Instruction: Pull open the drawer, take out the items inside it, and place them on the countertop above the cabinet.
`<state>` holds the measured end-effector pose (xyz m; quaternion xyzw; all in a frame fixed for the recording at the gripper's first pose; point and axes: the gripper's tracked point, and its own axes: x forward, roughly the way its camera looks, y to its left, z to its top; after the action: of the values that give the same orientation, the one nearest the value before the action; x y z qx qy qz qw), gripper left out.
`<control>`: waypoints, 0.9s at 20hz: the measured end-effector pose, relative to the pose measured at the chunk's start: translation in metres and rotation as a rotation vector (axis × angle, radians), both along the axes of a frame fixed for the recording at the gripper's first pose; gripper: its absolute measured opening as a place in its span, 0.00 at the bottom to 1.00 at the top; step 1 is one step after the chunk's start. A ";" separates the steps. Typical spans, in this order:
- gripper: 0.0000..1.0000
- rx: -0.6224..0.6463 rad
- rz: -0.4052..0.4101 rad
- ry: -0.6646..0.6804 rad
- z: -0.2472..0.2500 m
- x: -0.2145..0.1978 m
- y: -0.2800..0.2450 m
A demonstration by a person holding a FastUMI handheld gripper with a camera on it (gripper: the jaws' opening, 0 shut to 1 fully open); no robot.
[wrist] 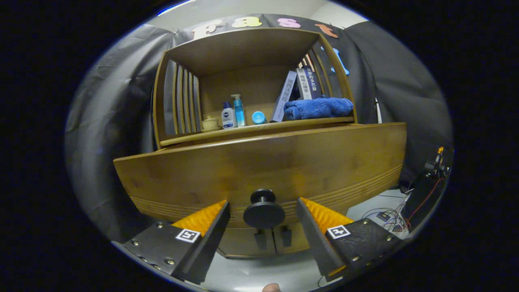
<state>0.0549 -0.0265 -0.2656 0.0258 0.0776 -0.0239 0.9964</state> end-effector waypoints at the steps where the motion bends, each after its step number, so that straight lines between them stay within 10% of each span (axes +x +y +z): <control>1: 0.98 -0.011 0.006 -0.008 0.001 0.003 -0.001; 18: 0.99 -0.002 0.020 -0.037 0.002 0.068 -0.004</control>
<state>0.1228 -0.0300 -0.2638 0.0244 0.0596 -0.0135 0.9978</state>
